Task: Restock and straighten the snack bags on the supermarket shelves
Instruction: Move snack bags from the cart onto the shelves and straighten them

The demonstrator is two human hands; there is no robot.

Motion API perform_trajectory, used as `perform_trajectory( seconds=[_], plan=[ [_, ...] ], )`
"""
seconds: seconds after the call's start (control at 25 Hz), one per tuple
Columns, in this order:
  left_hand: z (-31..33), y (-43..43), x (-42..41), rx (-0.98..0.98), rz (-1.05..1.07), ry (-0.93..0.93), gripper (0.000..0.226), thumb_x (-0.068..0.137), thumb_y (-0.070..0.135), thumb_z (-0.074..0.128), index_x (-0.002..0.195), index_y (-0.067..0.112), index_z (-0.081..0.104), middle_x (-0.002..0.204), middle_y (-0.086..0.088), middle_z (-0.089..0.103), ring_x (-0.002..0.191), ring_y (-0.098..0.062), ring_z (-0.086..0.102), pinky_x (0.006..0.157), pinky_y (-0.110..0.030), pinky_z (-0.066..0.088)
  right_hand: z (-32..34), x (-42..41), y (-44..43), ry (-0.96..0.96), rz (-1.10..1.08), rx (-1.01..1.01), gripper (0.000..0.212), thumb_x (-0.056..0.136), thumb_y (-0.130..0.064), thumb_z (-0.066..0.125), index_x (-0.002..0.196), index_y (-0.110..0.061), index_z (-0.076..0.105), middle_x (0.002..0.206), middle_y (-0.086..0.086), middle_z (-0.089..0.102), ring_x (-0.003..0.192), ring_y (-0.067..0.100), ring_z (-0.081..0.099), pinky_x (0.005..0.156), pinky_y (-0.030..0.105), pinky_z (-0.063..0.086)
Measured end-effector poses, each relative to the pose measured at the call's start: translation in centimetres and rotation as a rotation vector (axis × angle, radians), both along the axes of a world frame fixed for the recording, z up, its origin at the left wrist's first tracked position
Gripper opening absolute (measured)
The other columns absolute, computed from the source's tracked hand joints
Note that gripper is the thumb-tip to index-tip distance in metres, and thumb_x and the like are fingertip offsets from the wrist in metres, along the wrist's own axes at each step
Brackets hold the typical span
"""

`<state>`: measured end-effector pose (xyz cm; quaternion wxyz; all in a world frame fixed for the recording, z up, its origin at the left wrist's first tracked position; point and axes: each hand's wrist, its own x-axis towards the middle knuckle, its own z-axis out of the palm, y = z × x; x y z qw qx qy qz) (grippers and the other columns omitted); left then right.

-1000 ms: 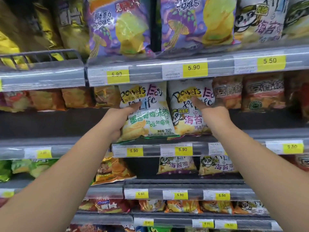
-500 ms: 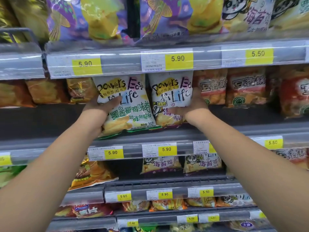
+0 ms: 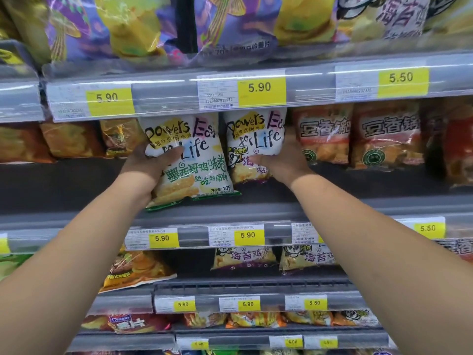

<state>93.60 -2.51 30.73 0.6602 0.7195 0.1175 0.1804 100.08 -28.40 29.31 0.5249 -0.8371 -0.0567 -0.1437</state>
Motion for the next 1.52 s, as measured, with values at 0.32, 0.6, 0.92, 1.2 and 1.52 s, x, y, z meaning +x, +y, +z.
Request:
perform_trajectory(
  seconds=[0.32, 0.6, 0.92, 1.2, 1.52],
  plan=[
    [-0.1, 0.0, 1.1, 0.007, -0.004, 0.008, 0.125, 0.033, 0.072, 0.088, 0.142, 0.031, 0.043, 0.136, -0.001, 0.058, 0.115, -0.028, 0.060, 0.095, -0.052, 0.050, -0.8, 2.2, 0.4, -0.031, 0.024, 0.049, 0.083, 0.058, -0.032, 0.089, 0.124, -0.015, 0.041, 0.125, 0.013, 0.058, 0.115, 0.030, 0.057, 0.098, 0.049, 0.047],
    [-1.0, -0.2, 2.8, 0.004, -0.030, -0.015, 0.107, 0.064, 0.055, 0.084, 0.150, 0.023, 0.031, 0.148, -0.001, 0.045, 0.131, -0.025, 0.046, 0.107, -0.043, 0.037, -1.0, 2.4, 0.0, -0.014, -0.133, -0.184, 0.095, 0.072, -0.042, 0.081, 0.144, -0.017, 0.025, 0.140, 0.017, 0.039, 0.128, 0.039, 0.041, 0.105, 0.054, 0.037],
    [-1.1, 1.1, 3.2, 0.036, -0.083, -0.010, 0.097, 0.074, 0.035, 0.084, 0.151, 0.026, 0.027, 0.140, -0.001, 0.053, 0.117, -0.022, 0.054, 0.092, -0.037, 0.044, -0.3, 0.3, 0.4, -0.399, -0.239, -0.306, 0.043, 0.080, -0.017, 0.067, 0.118, -0.007, 0.050, 0.111, 0.019, 0.058, 0.103, 0.037, 0.055, 0.082, 0.039, 0.044],
    [-0.4, 1.7, 4.1, 0.122, -0.067, -0.080, 0.074, 0.081, 0.024, 0.080, 0.143, 0.023, 0.039, 0.115, 0.009, 0.059, 0.093, -0.012, 0.059, 0.077, -0.028, 0.047, -0.9, -0.6, 1.6, -0.392, 0.120, -0.551, 0.018, 0.088, -0.018, 0.061, 0.106, -0.016, 0.059, 0.084, 0.004, 0.061, 0.080, 0.026, 0.056, 0.066, 0.031, 0.041],
    [0.5, 3.5, 5.4, 0.274, -0.001, -0.084, 0.078, 0.080, 0.020, 0.081, 0.145, 0.024, 0.038, 0.125, 0.006, 0.058, 0.107, -0.015, 0.060, 0.084, -0.023, 0.049, -1.1, -0.2, 1.6, -0.375, 0.097, -0.567, 0.023, 0.088, -0.017, 0.062, 0.111, -0.014, 0.059, 0.086, 0.003, 0.059, 0.083, 0.023, 0.054, 0.070, 0.031, 0.042]
  ],
)
